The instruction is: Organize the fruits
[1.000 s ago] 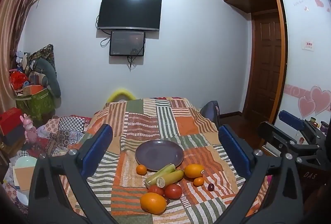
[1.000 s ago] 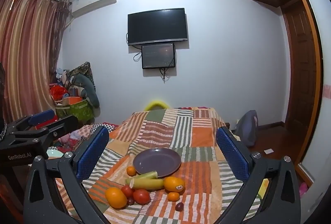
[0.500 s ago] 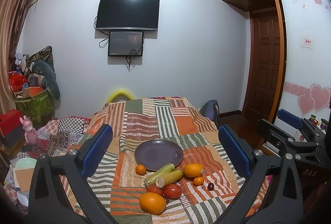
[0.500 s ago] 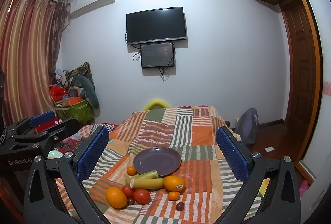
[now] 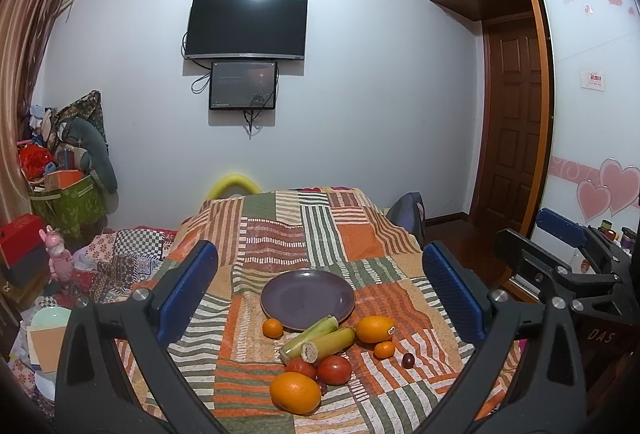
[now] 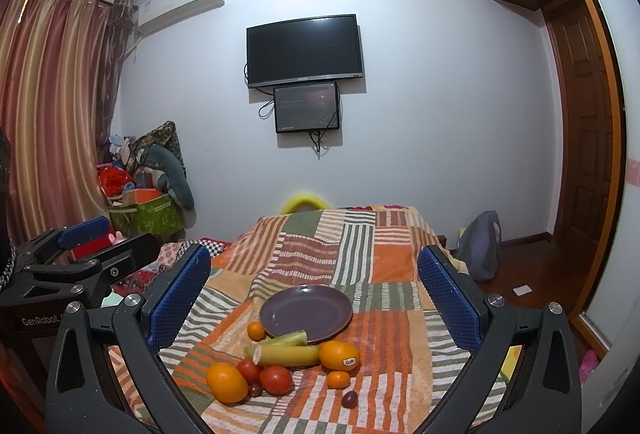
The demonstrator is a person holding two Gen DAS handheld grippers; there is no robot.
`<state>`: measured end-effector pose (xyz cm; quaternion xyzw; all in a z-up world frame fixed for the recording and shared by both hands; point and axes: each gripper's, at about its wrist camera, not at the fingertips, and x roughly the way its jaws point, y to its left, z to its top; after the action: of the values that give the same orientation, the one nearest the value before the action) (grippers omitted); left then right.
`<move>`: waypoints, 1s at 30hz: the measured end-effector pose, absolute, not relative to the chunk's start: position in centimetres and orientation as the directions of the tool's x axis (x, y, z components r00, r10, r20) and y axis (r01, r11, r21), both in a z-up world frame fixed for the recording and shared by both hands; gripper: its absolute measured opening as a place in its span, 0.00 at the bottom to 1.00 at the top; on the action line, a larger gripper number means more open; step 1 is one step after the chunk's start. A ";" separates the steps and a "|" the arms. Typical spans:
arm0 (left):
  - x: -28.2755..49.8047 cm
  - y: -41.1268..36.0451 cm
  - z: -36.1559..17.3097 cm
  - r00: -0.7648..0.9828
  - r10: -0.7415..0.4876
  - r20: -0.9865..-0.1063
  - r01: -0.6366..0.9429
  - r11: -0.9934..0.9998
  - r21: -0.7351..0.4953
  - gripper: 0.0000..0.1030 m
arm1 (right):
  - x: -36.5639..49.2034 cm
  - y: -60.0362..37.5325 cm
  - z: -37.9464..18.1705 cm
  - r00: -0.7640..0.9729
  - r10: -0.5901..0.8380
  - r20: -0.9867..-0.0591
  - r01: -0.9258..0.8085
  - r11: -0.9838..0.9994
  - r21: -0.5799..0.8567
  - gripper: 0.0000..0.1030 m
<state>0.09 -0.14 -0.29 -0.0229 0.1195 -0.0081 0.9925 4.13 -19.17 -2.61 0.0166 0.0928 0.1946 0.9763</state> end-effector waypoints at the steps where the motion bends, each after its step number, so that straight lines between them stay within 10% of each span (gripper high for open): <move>1: 0.1 -0.2 -0.3 0.971 -0.022 -0.237 0.011 0.999 -0.048 1.00 | 4.1 -19.2 -2.6 0.907 0.384 -0.174 -0.378 0.923 0.068 1.00; 30: 0.1 0.0 -0.5 0.971 -0.022 -0.238 0.009 0.998 -0.056 1.00 | 3.8 -18.9 -2.4 0.903 0.390 -0.181 -0.384 0.921 0.065 1.00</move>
<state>0.10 -0.02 -0.49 -0.0274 0.1201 -0.0080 0.9923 3.83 -18.86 -2.42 0.0139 0.0958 0.1984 0.9753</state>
